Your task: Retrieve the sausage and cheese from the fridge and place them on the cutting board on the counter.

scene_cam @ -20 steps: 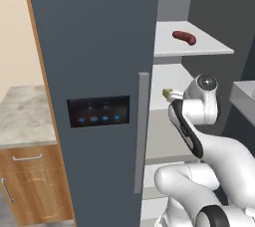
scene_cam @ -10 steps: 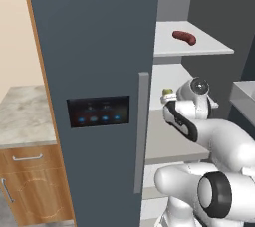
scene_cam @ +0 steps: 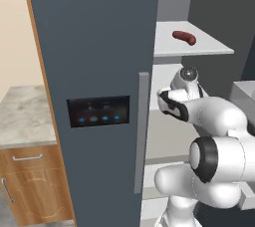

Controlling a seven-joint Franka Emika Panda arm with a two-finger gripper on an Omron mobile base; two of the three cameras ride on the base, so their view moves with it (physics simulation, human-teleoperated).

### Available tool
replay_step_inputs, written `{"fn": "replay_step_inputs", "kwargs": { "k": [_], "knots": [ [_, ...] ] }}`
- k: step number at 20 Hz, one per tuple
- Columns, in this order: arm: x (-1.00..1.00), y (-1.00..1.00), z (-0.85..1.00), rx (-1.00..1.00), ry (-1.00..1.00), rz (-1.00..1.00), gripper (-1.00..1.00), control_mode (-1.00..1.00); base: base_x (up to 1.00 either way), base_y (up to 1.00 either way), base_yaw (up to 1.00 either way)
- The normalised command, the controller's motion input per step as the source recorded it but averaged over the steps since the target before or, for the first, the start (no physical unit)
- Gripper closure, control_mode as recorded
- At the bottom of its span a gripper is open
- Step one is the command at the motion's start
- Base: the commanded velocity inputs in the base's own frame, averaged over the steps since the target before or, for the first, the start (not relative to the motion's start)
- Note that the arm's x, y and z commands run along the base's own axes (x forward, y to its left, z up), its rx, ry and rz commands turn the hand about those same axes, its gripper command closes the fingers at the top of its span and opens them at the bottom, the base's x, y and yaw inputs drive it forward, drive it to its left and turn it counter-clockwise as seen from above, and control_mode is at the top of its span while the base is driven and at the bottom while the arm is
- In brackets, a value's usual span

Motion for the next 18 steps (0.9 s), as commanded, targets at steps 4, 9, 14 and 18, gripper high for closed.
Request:
{"fn": "replay_step_inputs", "kwargs": {
  "k": [4, 9, 14, 18],
  "knots": [
    [0.44, 0.0, -0.14, 0.0, 0.03, 0.0, -1.0, -1.0, 0.0, 0.0, 0.0],
    [0.34, -0.01, -0.27, 0.0, 0.0, 0.0, -1.0, -1.0, 0.0, 0.0, 0.0],
    [0.27, -0.04, -0.33, 0.0, 0.03, 0.0, -1.0, -1.0, 0.0, 0.0, 0.0],
    [0.29, -0.09, -0.27, 0.0, 0.03, 0.0, -1.0, -1.0, 0.0, 0.0, 0.0]
  ]
}}
